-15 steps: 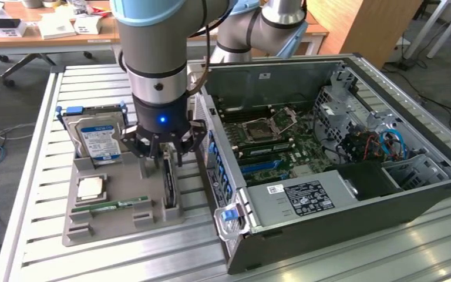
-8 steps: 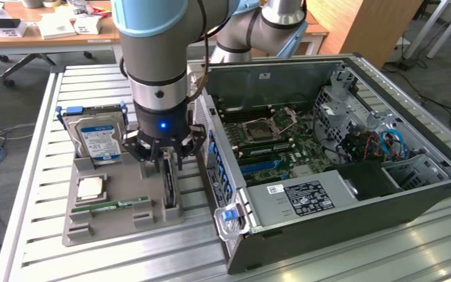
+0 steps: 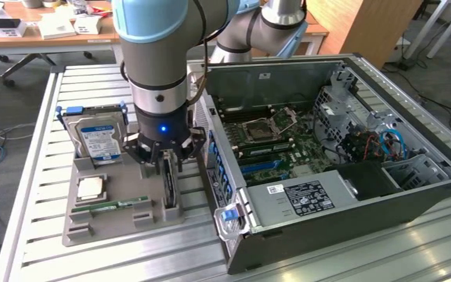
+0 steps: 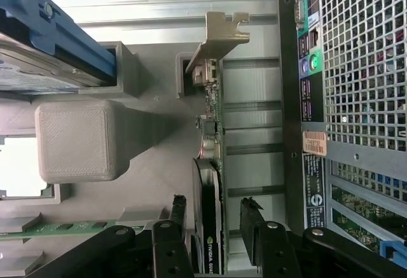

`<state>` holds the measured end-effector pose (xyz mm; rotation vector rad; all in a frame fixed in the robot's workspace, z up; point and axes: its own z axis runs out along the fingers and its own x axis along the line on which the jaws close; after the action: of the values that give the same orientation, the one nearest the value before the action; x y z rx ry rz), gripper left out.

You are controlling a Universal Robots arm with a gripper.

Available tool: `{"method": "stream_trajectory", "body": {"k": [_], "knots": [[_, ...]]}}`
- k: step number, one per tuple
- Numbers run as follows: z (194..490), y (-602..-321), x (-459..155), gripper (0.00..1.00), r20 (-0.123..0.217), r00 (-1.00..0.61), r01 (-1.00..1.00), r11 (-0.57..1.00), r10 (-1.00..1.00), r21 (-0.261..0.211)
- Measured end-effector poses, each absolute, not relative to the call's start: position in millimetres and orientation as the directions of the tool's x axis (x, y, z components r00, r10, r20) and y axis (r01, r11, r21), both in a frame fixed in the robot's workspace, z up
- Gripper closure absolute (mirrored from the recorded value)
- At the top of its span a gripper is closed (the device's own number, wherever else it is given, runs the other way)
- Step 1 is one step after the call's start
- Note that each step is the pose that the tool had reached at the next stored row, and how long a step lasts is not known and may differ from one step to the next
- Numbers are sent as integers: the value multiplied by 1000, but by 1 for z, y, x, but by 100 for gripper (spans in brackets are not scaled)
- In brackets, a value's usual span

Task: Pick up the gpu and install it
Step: 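Pick up the gpu and move the gpu toward the slot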

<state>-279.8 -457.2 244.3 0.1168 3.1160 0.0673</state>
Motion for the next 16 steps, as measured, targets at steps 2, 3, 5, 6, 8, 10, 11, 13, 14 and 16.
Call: {"method": "stream_trajectory", "body": {"k": [2, 3, 5, 6, 8, 10, 11, 13, 14, 16], "knots": [[243, -457, -280, 53, -21, -997, 74, 996, 75, 44], [243, -457, -280, 53, -21, -997, 74, 996, 75, 44], [240, -457, -280, 53, -21, -997, 74, 996, 75, 44], [238, -456, -280, 53, -21, -997, 74, 996, 75, 44], [236, -456, -280, 53, -21, -997, 74, 996, 75, 44], [235, -456, -280, 53, -21, -997, 74, 996, 75, 44], [235, -456, -281, 53, -21, -997, 74, 996, 75, 44], [235, -456, -282, 53, -21, -997, 75, 996, 76, 44], [235, -456, -282, 53, -21, -997, 75, 996, 76, 44], [235, -456, -282, 53, -21, -997, 75, 996, 76, 44]]}}
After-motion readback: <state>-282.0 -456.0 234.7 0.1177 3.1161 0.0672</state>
